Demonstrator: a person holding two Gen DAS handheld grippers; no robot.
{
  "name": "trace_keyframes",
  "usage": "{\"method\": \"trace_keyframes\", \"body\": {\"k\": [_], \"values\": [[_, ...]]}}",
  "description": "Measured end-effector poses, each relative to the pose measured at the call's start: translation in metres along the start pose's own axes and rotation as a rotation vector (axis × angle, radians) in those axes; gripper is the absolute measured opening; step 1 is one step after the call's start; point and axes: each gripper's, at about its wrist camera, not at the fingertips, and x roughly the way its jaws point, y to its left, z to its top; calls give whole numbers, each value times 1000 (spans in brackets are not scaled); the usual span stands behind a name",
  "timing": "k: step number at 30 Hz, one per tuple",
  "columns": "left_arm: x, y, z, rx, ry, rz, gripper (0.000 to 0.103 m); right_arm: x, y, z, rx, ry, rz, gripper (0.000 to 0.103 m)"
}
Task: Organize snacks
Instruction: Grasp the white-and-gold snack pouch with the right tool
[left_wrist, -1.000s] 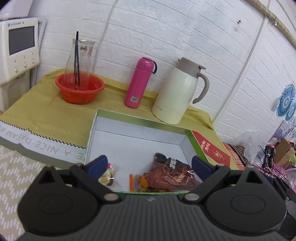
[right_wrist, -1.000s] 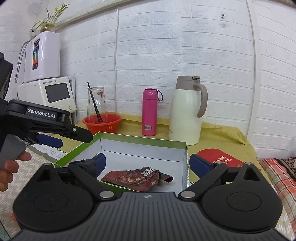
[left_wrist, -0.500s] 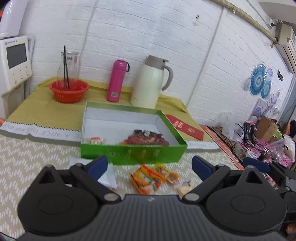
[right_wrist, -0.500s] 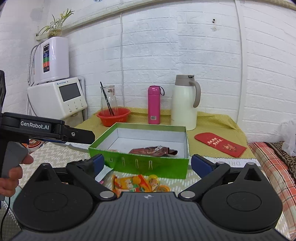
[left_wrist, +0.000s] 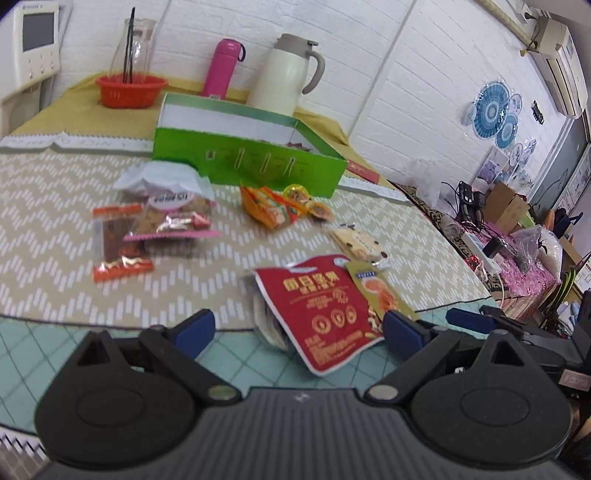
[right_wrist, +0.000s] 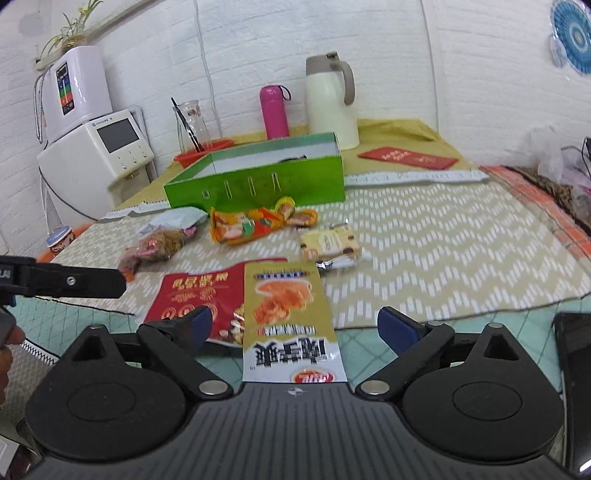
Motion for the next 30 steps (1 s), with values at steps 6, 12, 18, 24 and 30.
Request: {"method": "trace_keyframes", "body": {"k": [6,12,18,24,30], "values": [[-2,7,-16,-34,39,-27,96,6,-1,-10,4,22,6,103],[-3,2,-16,-29,38,-58,95,-5,0,-18,11,4,-16,103],[-5,-4,-16,-5,34,-68,95,-36,6,-18,13,-76,5,103],[-19,3,-12,-17,-5,-53,95,-35,34,-14,-64,-56,172,103],[-22,18,-15,-33,6,-19,95,-7,76,-28,-157,27,269,103]]}}
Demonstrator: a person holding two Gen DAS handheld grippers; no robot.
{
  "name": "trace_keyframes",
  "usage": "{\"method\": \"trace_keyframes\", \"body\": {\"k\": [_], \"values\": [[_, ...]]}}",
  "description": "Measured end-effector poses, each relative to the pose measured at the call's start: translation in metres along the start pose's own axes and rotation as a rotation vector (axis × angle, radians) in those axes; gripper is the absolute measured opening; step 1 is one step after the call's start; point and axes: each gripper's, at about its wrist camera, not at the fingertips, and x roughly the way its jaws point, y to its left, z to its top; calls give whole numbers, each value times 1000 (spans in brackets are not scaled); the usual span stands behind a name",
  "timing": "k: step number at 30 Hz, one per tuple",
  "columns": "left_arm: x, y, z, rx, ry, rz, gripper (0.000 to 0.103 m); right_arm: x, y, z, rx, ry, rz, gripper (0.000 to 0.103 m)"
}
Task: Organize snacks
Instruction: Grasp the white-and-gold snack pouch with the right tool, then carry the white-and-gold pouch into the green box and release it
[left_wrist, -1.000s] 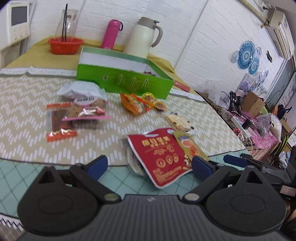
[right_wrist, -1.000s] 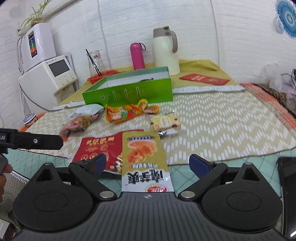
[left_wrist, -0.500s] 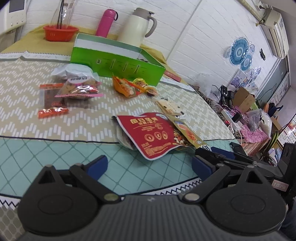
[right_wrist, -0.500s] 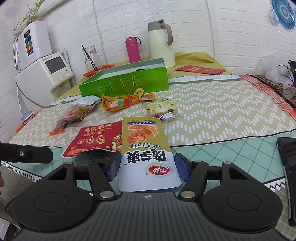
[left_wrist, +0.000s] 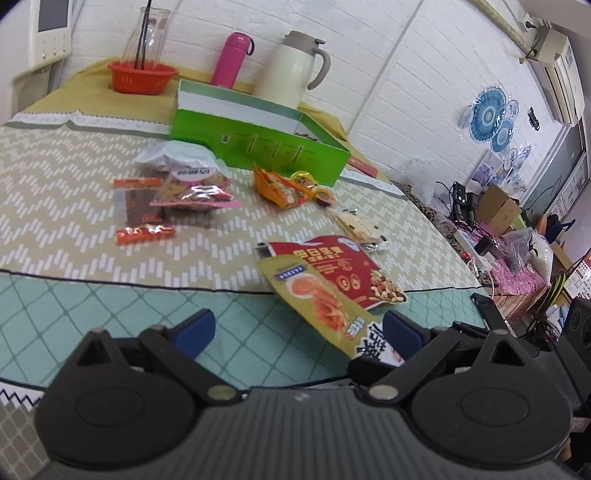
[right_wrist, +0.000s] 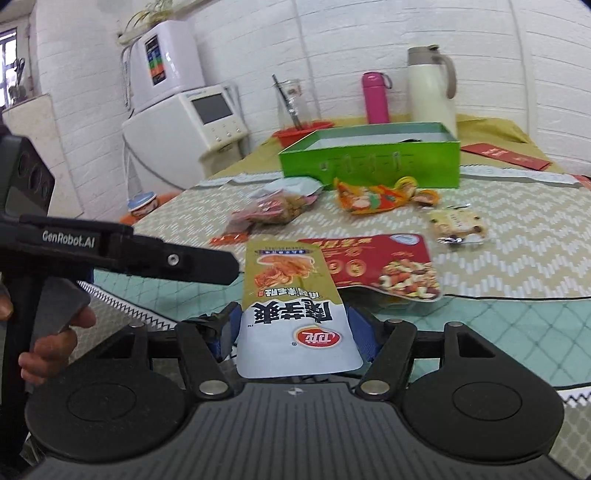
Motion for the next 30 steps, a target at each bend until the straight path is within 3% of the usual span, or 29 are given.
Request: {"method": "trace_keyframes", "body": {"k": [3,8,10,14,19,20,23,24,25,26,28,30], "values": [[7,10,-1,-40,29,-14,94,6,6,0,-53,44,-9,103],[22,16,3,-54,60,-64,87,-10,3,1,-77,37,-58,103],[27,17,5,-46,60,-63,74,-14,1,-3,-71,51,-72,103],[28,22,9,-43,65,-63,64,-12,2,-15,-43,89,-61,103],[22,23,5,-10,80,-61,39,-11,9,-19,-68,68,-83,103],[21,23,3,-2,81,-62,38,-11,9,-19,-66,67,-94,103],[19,24,1,4,82,-66,38,-13,6,-19,-42,56,-103,89],[18,24,1,3,83,-66,38,-14,4,-18,-28,49,-101,75],[18,24,1,2,83,-67,35,-14,2,-18,-10,42,-107,55],[17,24,0,-1,81,-63,32,-13,0,-17,9,37,-119,44],[14,24,0,-7,72,-57,19,-14,-4,-17,37,28,-130,18],[11,23,0,-16,61,-53,7,-15,-5,-16,40,25,-139,9]]}}
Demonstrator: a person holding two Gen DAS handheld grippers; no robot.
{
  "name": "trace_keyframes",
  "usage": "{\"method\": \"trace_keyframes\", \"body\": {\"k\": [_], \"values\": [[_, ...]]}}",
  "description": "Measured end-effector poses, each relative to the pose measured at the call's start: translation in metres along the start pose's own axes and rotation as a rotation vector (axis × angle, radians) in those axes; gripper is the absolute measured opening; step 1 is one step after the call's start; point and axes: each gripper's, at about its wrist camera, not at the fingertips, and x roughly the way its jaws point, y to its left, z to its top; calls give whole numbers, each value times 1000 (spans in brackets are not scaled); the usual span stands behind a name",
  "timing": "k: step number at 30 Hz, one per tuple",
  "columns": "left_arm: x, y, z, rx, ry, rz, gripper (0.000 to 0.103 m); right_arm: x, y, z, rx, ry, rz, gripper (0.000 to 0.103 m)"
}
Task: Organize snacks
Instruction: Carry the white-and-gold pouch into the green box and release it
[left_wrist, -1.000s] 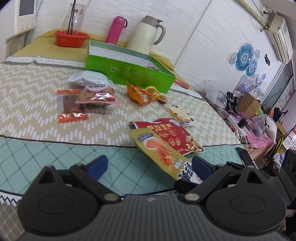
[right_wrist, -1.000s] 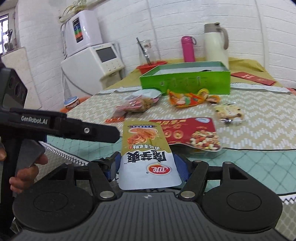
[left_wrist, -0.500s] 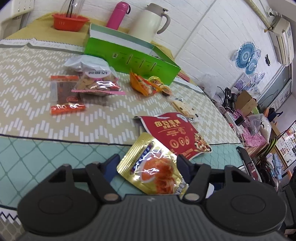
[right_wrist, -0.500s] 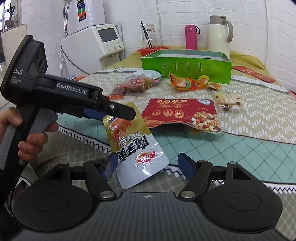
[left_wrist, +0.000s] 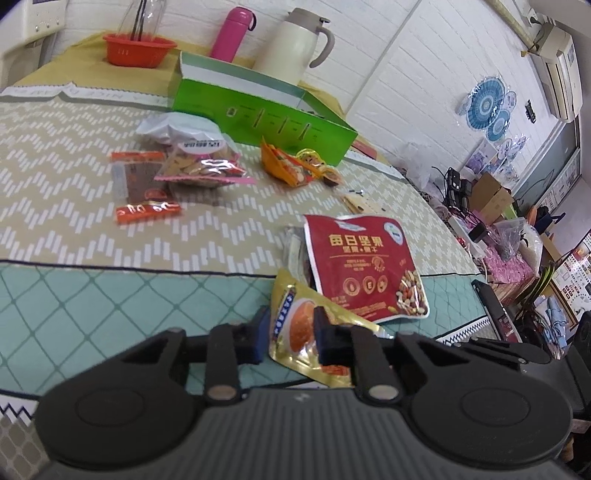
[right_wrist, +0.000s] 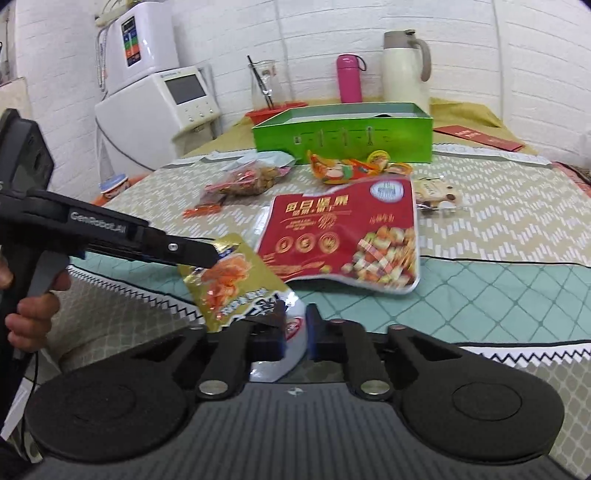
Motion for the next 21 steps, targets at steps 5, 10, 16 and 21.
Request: {"method": "trace_keyframes", "body": {"k": [5,10,16,21], "values": [[-10,-3,4,0,-34,9,0,-9,3,9,-11,-43,-1,3],[-27,-14,21,34,-97,-2,0,-18,1,31,-35,-103,11,3],[-37,-26,62,101,-200,20,0,-14,-2,78,-109,-205,17,3],[-22,-25,111,107,-259,51,0,7,-12,129,-132,-267,15,3]]}}
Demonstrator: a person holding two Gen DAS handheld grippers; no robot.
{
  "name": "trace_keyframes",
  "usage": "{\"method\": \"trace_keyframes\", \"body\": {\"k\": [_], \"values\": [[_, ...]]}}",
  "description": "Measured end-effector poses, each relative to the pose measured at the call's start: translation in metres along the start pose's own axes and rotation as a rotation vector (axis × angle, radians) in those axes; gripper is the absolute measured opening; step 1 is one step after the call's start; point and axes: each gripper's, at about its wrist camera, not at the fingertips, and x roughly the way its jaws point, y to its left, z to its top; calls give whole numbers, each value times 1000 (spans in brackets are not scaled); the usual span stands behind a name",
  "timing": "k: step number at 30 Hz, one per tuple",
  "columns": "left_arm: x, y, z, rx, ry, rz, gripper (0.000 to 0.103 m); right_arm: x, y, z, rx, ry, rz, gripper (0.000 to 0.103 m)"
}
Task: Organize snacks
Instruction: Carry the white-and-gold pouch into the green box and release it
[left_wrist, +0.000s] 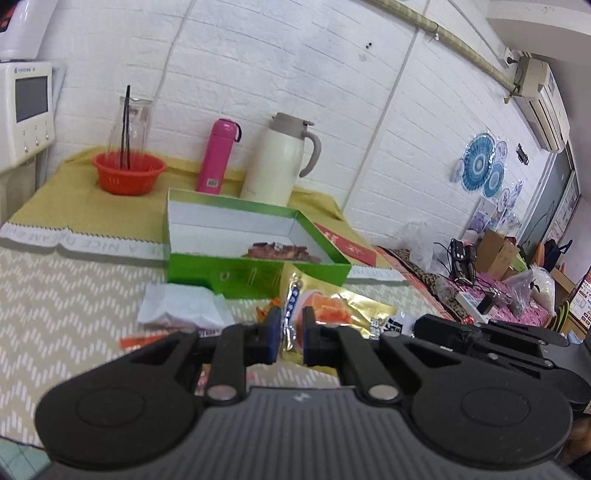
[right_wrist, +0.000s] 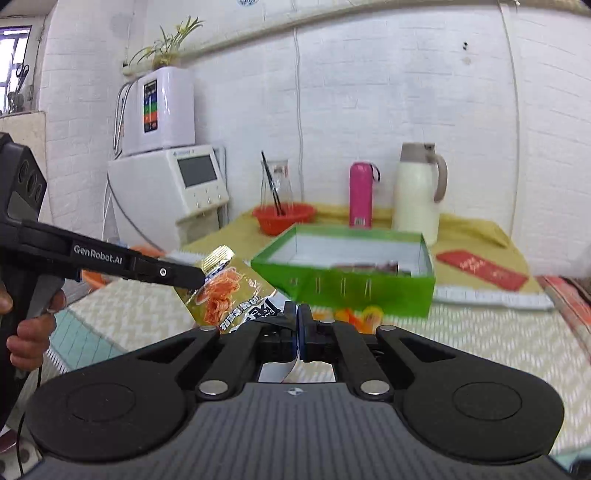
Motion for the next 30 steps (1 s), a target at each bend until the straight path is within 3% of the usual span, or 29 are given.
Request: {"method": "trace_keyframes", "body": {"k": [12,26,27,29,30], "values": [[89,44,73,-52,-7,78,0,97,-38,52,-11,-33,-1,3],[181,97,89,-124,82,140,0,203,-79,38,70,66,-15,4],[183,99,89,-125,82,143,0,208,-81,37,73,71,-17,5],[184,100,89,-124,74,145,6,212,-82,33,56,76,-11,24],[181,100,89,-121,61,147,27,213,-82,31,37,80,-8,35]]}}
